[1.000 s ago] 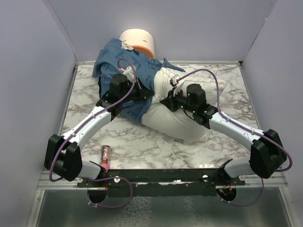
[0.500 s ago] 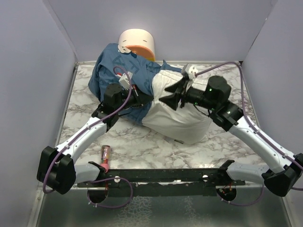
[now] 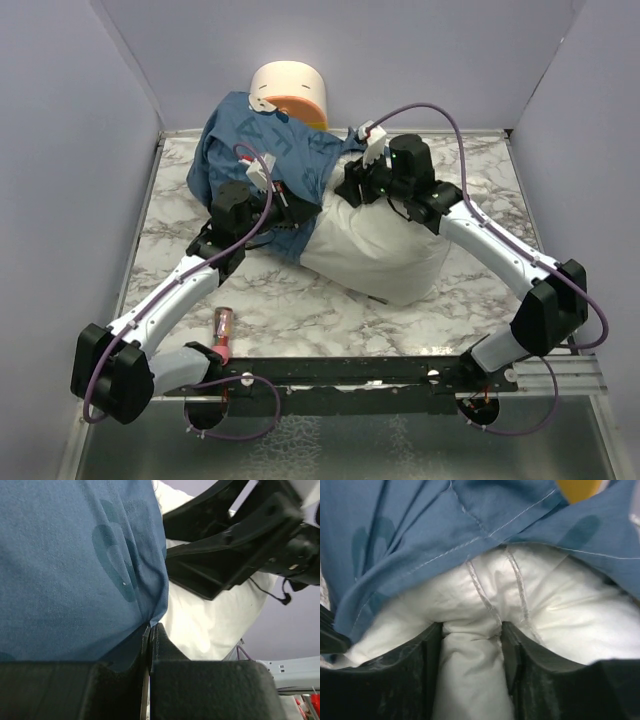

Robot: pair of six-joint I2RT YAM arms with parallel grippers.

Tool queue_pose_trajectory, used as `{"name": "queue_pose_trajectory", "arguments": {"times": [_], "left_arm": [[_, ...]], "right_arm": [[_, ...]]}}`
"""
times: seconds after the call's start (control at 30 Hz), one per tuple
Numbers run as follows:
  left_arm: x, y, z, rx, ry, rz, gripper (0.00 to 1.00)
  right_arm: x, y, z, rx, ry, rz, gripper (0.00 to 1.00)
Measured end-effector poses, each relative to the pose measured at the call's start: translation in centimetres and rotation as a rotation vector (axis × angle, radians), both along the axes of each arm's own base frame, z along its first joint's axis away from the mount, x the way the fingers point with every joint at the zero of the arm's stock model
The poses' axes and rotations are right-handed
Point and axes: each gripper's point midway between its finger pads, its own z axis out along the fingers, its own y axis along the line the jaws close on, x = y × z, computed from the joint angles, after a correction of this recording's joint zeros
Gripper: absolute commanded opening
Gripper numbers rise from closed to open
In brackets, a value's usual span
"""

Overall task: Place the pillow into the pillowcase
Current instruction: Stuff the pillow into the pillowcase.

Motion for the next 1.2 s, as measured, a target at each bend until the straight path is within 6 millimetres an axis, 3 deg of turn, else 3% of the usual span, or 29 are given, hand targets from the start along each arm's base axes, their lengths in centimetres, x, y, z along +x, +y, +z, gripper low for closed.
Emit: {"name": "queue_pose_trajectory", "arguments": {"times": [0.07,0.2,0.4,0.57,0.63,0.7,0.87,0.97,1.07,1.13,1.2], "left_arm": [[-0.2,0.1,0.3,0.001,-0.006,-0.002,0.00],[-0.4,0.0,1.5,0.003,-0.024,-0.008,0.00],[0.1,-0.8,4.5,-0.019,-0.074,-0.043,0.00],[1.0,-1.8,3.4,-0.018,-0.052,-0.064,0.00],[1.1,-2.0,2.5,-0.024,-0.052,-0.064,0.00],[1.0,-1.9,1.1,-0.029,-0.051,-0.060,0.00],[0.0,-1.8,-2.1,-0.034,-0.017,-0.064,0.00],[-0.9,-1.9,-2.2,-0.045,-0.024,-0.078,0.00],[-1.2,-1.9,-1.7,-0.052,-0.038,-0.082,0.00],[-1.3,-1.9,-1.6,-0.053,-0.042,-0.082,0.00],[-1.3,-1.9,-1.6,-0.053,-0.042,-0.082,0.00]], "right_arm": [[-0.1,-0.1,-2.1,-0.022,0.039,0.000,0.29],[-0.9,-0.1,-1.3,0.021,0.018,0.013,0.04],[-0.9,0.7,-1.1,0.141,0.032,0.014,0.01],[1.2,2.6,-1.8,0.234,0.079,-0.005,0.03],[2.0,3.4,-2.0,0.253,0.094,0.004,0.07],[1.9,3.8,-1.9,0.262,0.100,0.024,0.22],[-0.5,2.9,0.2,0.231,0.053,0.084,0.51],[-3.6,1.1,4.1,0.205,-0.029,0.115,0.72],[-6.2,-1.2,9.3,0.194,-0.142,0.121,0.92],[-7.2,-2.9,12.4,0.176,-0.207,0.100,0.98],[-7.1,-4.5,14.1,0.140,-0.244,0.057,1.00]]}}
